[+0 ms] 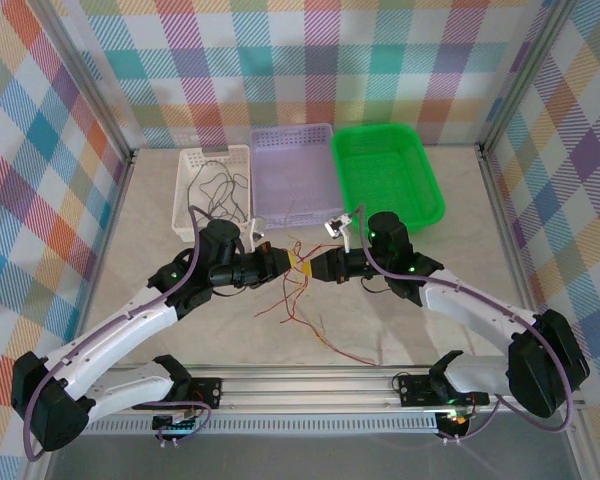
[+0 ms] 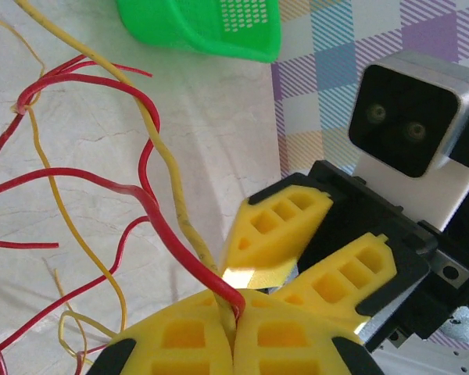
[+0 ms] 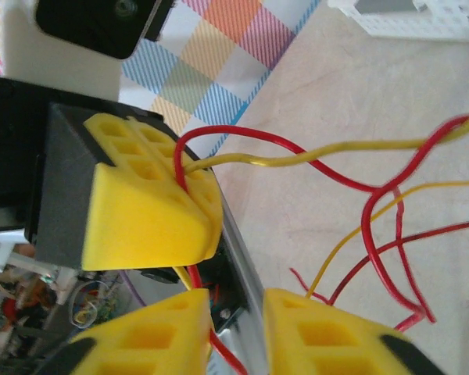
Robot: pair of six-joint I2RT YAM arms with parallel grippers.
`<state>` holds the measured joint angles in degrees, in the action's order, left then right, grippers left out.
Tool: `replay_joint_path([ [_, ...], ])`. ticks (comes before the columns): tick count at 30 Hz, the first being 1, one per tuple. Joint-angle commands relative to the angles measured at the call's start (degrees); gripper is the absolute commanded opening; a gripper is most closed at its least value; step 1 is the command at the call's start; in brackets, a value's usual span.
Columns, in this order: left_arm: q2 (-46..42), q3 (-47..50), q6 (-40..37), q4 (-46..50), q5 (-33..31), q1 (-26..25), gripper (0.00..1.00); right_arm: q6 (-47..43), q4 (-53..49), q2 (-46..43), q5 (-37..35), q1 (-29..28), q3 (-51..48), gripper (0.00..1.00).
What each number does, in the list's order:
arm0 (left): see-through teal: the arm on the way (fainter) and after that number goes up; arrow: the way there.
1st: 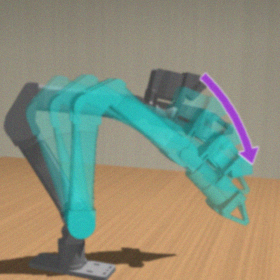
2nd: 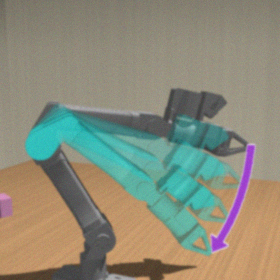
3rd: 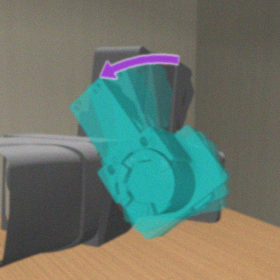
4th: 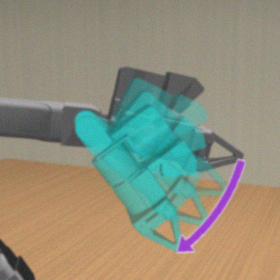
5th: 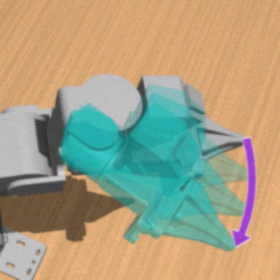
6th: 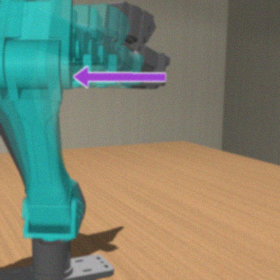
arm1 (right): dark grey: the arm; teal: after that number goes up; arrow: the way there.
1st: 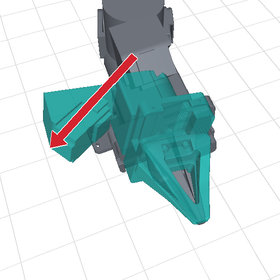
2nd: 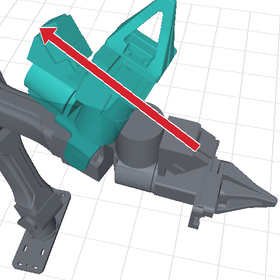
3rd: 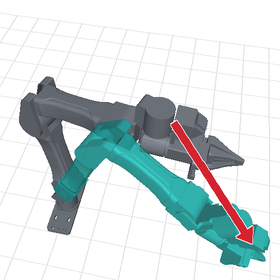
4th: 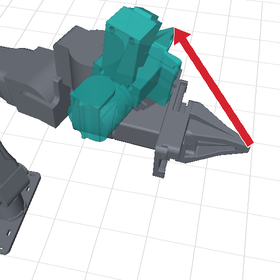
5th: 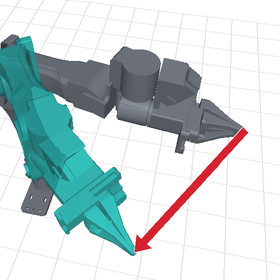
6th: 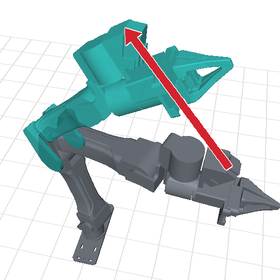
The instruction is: Untangle the cables
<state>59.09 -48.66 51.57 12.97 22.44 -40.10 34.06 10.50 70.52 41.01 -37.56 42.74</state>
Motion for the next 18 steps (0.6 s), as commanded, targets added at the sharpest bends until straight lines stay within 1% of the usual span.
replay_joint_path([
  [1, 0.23, -0.65, -0.51, -3.61, 0.86, -0.71, 0.0, -0.27, 2.06, 0.09, 0.8, -0.57, 0.35, 0.37],
  [3, 0.32, -0.72, -0.51, -3.82, 0.84, -0.7, 0.0, -0.01, 2.84, 0.51, 0.9, -0.75, 0.15, 0.37],
  [5, 0.47, -0.66, -0.25, -4.18, 0.82, -0.72, 0.0, 0.06, 3.65, 0.85, 1.07, -1.1, 0.06, 0.32],
  [6, 0.45, -0.65, -0.24, -4.27, 0.69, -0.73, 0.0, 0.28, 3.94, 1.01, 1.23, -1.17, 0.06, 0.31],
  [10, 0.61, -0.75, -0.25, -4.16, 0.52, -0.75, 0.0, 0.26, 4.61, 1.35, 1.56, -1.85, 0.2, 0.31],
  [11, 0.66, -0.73, -0.24, -4.1, 0.42, -0.71, 0.0, 0.06, 4.62, 1.36, 1.69, -1.98, 0.15, 0.3],
  [12, 0.61, -0.89, -0.31, -4.02, 0.35, -0.72, 0.0, -0.09, 4.58, 1.48, 1.72, -2.07, 0.09, 0.27],
  [14, 0.62, -1.06, -0.5, -3.77, 0.25, -0.77, 0.0, -0.24, 4.6, 1.63, 1.51, -2.17, -0.24, 0.15],
  [18, 0.49, -1.46, -1.11, -2.66, 0.0, -0.72, 0.0, -1.46, 2.43, 0.24, -0.13, -2.17, -0.53, 0.0],
])
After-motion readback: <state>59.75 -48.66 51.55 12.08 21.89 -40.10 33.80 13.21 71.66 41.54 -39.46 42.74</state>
